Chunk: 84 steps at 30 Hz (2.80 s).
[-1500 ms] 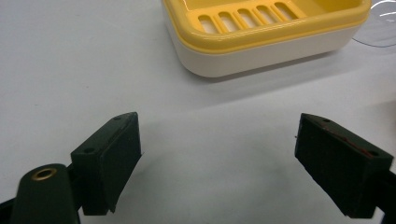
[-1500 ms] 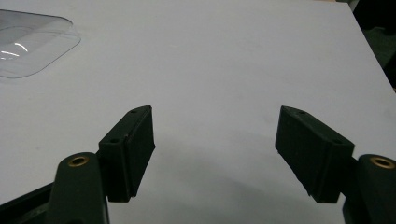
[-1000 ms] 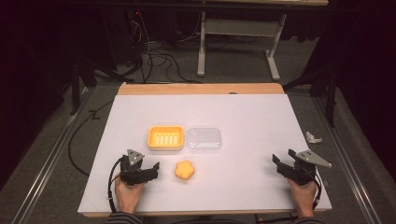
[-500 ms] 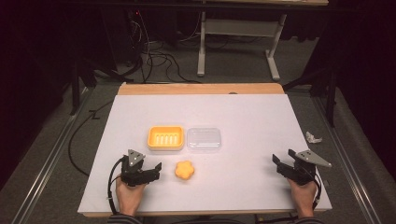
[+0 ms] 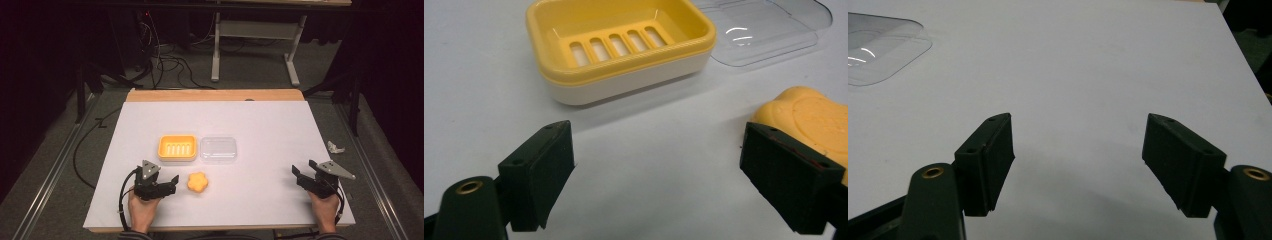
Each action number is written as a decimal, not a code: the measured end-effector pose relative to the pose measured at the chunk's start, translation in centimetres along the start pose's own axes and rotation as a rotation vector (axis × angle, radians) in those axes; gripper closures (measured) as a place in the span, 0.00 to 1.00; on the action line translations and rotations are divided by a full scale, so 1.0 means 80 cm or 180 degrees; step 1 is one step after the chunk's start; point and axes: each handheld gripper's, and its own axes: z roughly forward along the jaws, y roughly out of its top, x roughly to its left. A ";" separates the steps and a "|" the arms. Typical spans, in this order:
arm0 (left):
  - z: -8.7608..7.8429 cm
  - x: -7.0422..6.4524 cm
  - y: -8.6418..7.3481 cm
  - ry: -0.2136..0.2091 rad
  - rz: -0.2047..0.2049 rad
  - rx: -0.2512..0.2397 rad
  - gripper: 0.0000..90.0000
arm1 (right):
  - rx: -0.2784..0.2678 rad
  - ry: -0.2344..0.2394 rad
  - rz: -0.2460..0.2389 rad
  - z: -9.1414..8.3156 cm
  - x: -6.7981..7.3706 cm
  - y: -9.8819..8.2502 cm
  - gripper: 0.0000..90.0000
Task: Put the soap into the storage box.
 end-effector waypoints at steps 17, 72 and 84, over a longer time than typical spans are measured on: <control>0.001 -0.026 0.011 -0.0156 0.0094 -0.0076 0.16 | 0.0001 0.0004 0.0002 0.000 0.000 0.000 0.32; 0.064 -0.101 0.017 -0.0243 0.0648 0.0491 0.20 | 0.0015 -0.0002 0.0007 0.001 0.000 0.000 0.32; 0.063 -0.103 0.016 -0.0238 0.0740 0.0427 0.29 | 0.0018 -0.0004 -0.0007 0.001 0.000 0.000 0.32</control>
